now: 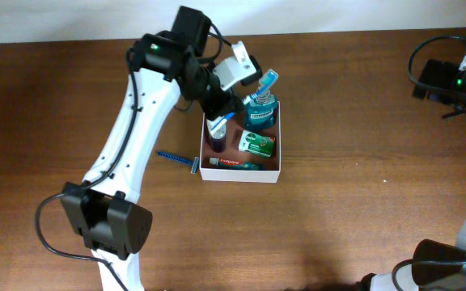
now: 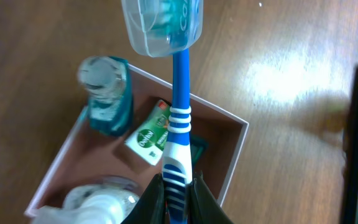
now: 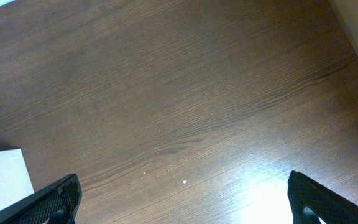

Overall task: Pack container
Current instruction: 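Lower the toothbrush into the box and open the left gripper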

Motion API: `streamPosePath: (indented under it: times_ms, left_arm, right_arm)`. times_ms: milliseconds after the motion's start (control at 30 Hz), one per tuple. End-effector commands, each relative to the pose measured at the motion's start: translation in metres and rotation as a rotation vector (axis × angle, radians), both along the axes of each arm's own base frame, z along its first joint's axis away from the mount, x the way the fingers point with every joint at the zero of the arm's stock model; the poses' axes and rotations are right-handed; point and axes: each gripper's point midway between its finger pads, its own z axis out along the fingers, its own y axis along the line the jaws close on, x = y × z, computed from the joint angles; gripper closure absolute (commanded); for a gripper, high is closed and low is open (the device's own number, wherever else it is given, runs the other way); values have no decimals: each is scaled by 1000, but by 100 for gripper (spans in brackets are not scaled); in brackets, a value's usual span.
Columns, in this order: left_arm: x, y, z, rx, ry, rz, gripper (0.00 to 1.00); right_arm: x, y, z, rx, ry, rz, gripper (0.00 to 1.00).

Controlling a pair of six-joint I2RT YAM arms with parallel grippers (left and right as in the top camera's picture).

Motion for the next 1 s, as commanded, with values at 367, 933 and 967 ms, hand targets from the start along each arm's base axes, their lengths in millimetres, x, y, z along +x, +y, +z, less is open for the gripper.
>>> streamPosePath:
  times_ms: [367, 933, 967]
  left_arm:
    - [-12, 0, -31, 45, 60, -31, 29]
    - [19, 11, 21, -36, -26, 104, 19]
    - [22, 15, 27, -44, -32, 126, 20]
  right_arm:
    - [2, -1, 0, 9, -7, -11, 1]
    - [2, -1, 0, 9, -6, -11, 2]
    - [2, -1, 0, 9, -7, -11, 1]
